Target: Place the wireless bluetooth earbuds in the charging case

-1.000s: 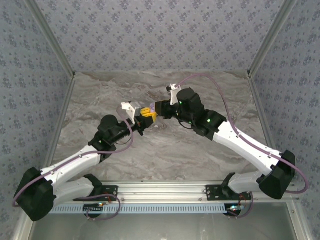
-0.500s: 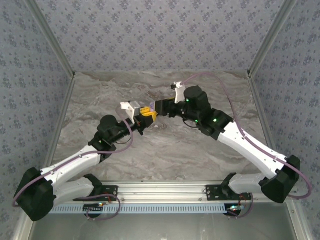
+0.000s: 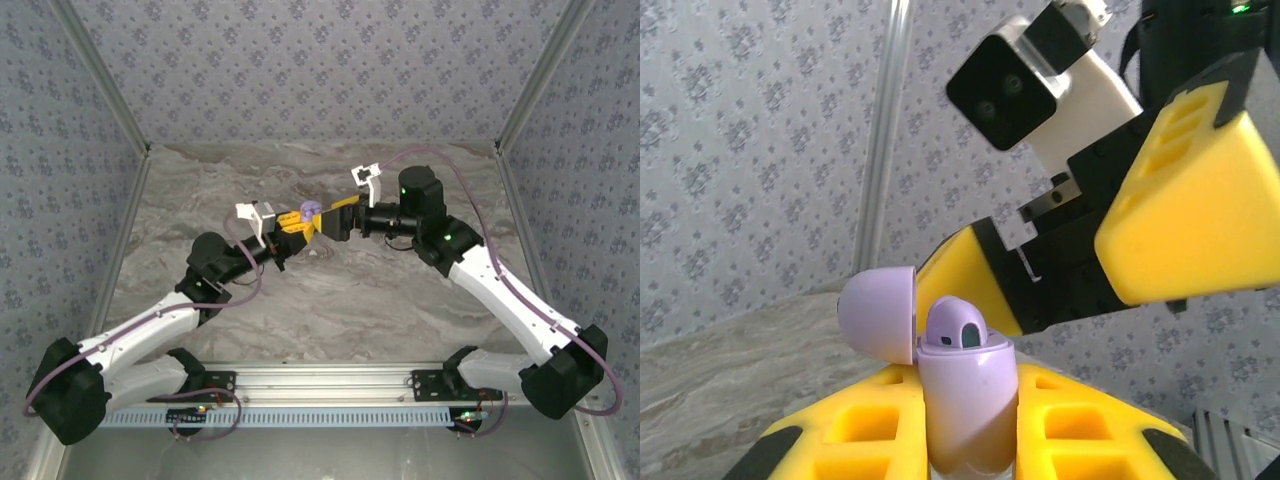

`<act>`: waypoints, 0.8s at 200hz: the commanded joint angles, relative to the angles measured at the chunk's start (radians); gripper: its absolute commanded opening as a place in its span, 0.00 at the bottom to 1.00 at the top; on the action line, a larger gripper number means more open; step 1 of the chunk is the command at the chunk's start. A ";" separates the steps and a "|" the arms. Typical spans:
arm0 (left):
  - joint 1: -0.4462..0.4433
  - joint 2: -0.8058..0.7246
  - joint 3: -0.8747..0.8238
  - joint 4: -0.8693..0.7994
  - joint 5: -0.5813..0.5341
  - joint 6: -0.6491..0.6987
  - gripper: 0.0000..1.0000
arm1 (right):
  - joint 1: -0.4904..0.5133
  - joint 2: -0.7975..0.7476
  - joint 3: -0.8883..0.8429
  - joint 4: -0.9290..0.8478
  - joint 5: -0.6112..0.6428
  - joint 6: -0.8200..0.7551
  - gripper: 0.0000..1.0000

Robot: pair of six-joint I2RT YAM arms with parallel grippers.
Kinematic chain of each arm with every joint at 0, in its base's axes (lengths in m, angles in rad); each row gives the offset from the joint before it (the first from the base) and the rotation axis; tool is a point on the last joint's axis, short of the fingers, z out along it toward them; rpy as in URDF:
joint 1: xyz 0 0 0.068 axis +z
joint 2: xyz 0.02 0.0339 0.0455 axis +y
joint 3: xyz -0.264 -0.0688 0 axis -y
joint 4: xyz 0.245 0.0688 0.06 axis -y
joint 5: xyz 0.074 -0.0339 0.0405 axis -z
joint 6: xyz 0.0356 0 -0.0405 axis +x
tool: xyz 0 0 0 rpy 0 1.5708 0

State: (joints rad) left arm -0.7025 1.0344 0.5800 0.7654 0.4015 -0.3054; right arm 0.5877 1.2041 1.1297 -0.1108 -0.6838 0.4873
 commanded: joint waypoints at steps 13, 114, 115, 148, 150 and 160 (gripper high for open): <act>-0.006 -0.011 0.053 0.074 0.075 -0.021 0.00 | 0.012 0.019 0.021 0.065 -0.152 0.016 1.00; -0.005 0.014 0.080 0.027 0.099 -0.019 0.00 | 0.028 -0.023 0.054 0.084 -0.157 -0.030 1.00; -0.006 0.013 0.080 0.026 0.098 -0.018 0.00 | 0.029 -0.024 0.054 0.084 -0.156 -0.030 1.00; -0.006 0.013 0.076 0.011 0.087 -0.009 0.00 | 0.029 -0.055 0.054 0.036 -0.139 -0.070 1.00; -0.005 0.013 0.075 0.010 0.086 -0.008 0.00 | 0.028 -0.058 0.053 0.033 -0.139 -0.072 1.00; -0.006 0.013 0.076 0.004 0.082 -0.005 0.00 | 0.029 -0.064 0.054 0.024 -0.138 -0.076 1.00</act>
State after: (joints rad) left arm -0.7029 1.0500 0.6132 0.7712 0.4835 -0.3252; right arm 0.6113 1.1801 1.1519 -0.0586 -0.8162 0.4541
